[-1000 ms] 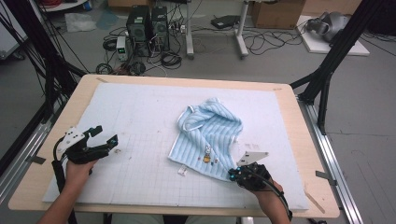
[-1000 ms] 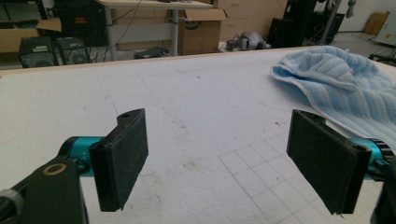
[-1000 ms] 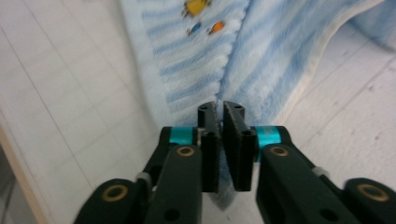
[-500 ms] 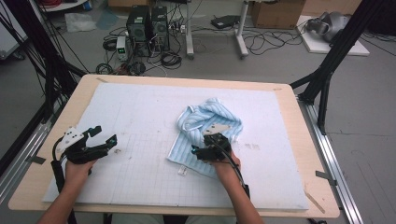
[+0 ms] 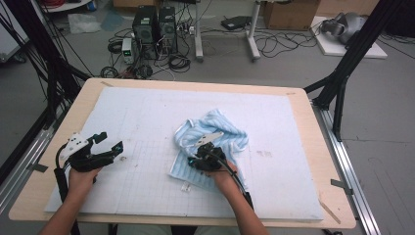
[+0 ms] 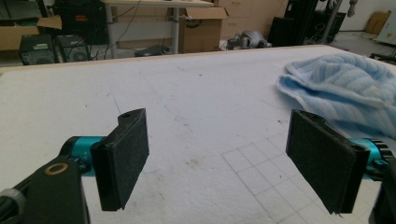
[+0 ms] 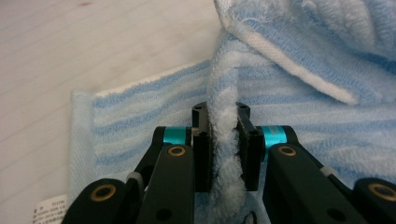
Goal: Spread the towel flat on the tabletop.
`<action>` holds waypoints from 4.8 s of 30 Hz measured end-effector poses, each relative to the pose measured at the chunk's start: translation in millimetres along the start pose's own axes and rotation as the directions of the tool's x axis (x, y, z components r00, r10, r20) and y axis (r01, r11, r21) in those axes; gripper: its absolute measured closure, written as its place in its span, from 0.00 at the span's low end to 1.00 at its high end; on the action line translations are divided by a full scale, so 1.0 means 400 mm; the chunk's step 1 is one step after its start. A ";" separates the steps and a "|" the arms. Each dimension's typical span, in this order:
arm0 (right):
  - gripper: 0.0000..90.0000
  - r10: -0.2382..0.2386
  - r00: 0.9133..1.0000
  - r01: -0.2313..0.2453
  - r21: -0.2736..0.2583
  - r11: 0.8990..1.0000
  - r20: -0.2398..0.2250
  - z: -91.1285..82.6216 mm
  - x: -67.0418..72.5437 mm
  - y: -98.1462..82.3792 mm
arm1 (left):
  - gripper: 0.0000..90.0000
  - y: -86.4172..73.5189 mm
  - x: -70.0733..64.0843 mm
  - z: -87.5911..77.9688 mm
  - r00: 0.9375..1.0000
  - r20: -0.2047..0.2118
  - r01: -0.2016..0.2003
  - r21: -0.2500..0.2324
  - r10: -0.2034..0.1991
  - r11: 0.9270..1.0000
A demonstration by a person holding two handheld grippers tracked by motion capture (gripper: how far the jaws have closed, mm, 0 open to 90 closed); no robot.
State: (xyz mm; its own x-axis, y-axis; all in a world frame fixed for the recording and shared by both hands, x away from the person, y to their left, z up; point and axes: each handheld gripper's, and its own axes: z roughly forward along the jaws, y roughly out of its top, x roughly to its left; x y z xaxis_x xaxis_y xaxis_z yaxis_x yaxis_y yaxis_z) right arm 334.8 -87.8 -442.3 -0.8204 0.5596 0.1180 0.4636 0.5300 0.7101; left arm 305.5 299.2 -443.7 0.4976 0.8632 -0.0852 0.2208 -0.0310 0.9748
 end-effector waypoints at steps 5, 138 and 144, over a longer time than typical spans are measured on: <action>0.89 -0.038 0.991 0.040 0.013 0.999 -0.132 0.013 0.062 0.003 | 0.24 0.000 0.003 -0.001 1.000 -0.002 0.007 -0.004 -0.007 1.000; 0.89 0.126 0.991 -0.128 0.050 0.991 0.049 -0.130 -0.105 -0.087 | 0.91 0.081 -0.151 0.389 0.972 0.189 -0.203 0.386 0.139 0.900; 0.89 0.124 0.992 -0.120 0.095 0.988 -0.035 -0.150 -0.101 -0.101 | 0.92 0.099 -0.068 0.364 0.994 0.082 -0.093 0.381 0.067 0.920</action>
State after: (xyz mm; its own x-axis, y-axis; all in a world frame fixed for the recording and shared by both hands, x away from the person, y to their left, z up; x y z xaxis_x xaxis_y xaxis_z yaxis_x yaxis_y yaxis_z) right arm 329.1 -170.2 -434.0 -0.7678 0.5984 0.2292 0.5885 0.5172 0.6214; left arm 422.7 201.1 -432.8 0.5783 0.8150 -0.0364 0.4761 -0.3009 0.8263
